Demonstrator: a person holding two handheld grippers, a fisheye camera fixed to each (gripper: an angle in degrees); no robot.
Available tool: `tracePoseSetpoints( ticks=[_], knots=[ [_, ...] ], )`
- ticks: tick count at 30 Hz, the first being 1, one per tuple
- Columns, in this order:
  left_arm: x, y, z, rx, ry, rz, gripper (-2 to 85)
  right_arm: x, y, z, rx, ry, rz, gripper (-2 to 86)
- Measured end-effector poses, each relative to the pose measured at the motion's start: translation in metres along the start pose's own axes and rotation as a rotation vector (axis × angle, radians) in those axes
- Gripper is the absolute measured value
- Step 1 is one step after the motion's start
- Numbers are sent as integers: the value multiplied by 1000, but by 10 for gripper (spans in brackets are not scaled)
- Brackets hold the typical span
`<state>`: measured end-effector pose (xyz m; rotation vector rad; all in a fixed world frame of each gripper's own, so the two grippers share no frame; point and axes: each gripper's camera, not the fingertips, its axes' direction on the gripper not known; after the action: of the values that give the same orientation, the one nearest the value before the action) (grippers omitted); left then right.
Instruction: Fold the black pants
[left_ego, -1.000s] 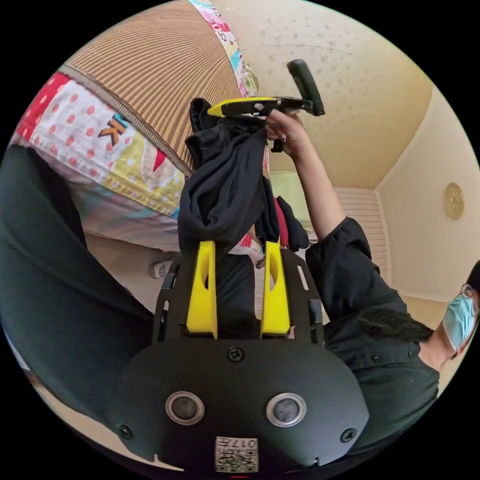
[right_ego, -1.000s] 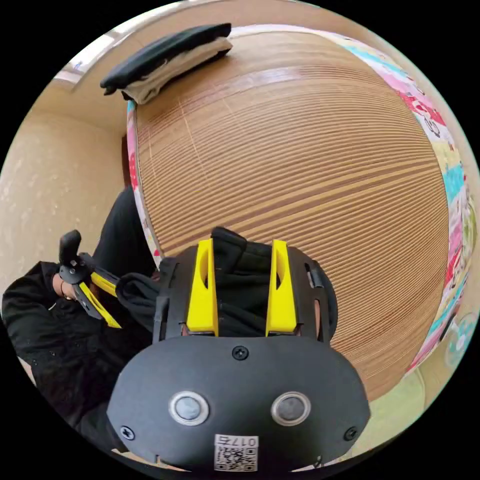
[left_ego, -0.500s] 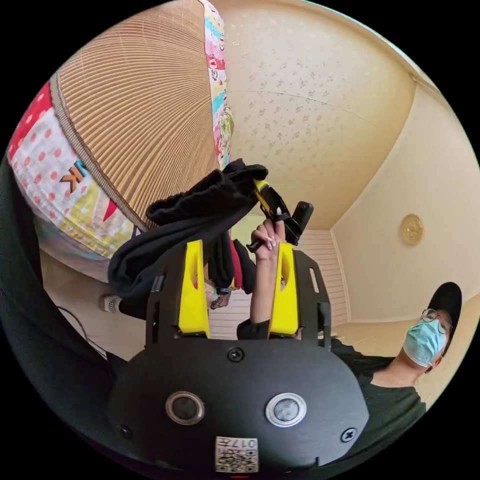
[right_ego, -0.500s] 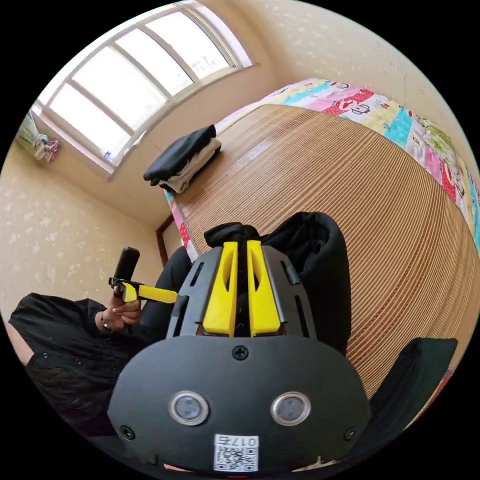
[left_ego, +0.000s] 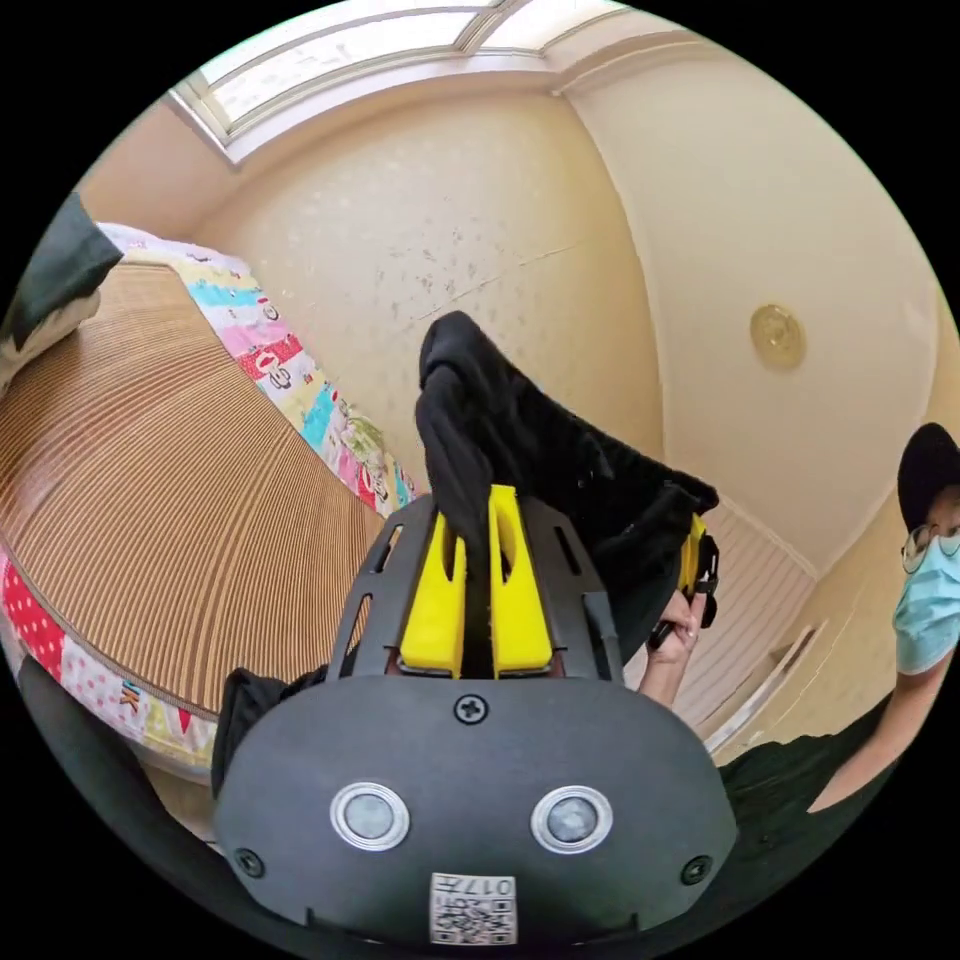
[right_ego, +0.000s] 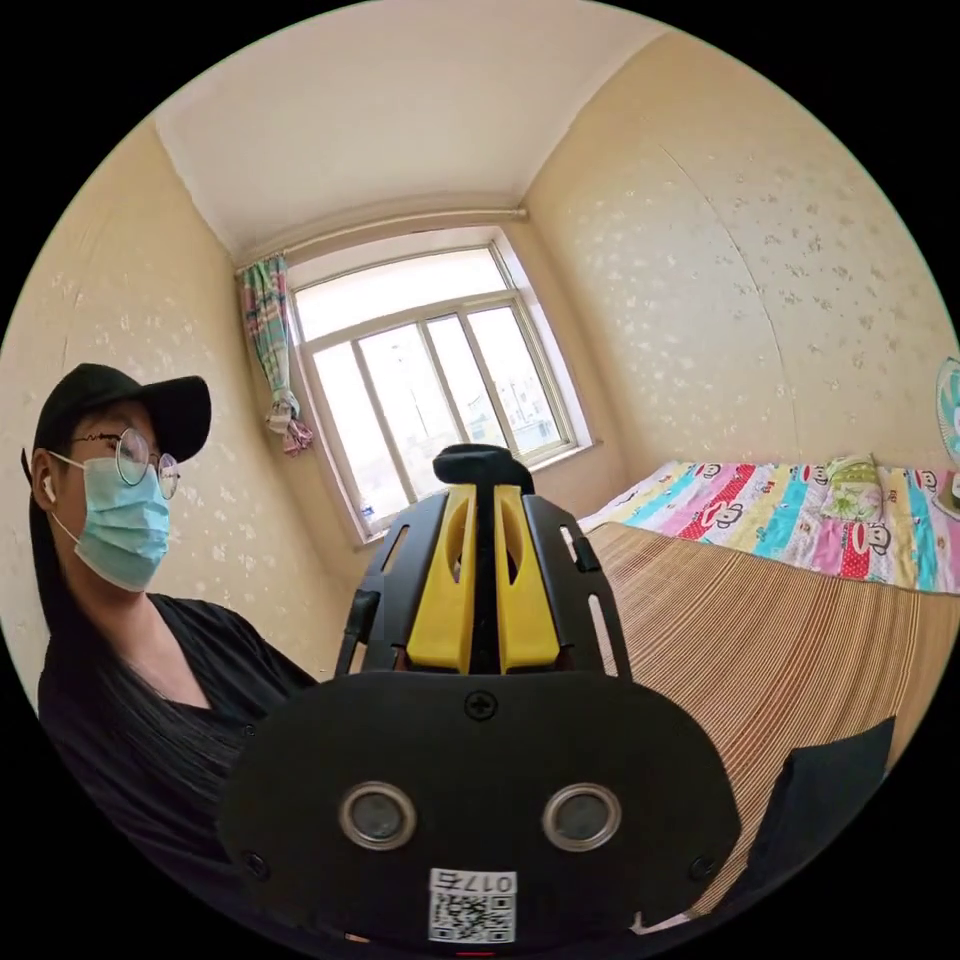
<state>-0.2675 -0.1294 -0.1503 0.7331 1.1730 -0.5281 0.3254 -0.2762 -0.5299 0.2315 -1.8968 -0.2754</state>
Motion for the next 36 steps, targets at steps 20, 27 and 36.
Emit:
tracePoseSetpoints(
  ticks=[20, 27, 36],
  knots=[
    [141, -230, 264, -192, -232, 439, 89, 200, -262, -2, 20, 890, 215, 77],
    [-128, -31, 304, -731, -284, 294, 106, 272, -20, 89, -469, 645, 202, 107],
    [-283, 193, 245, -962, -298, 108, 91, 278, 306, 207, -912, 477, 542, 92]
  ],
)
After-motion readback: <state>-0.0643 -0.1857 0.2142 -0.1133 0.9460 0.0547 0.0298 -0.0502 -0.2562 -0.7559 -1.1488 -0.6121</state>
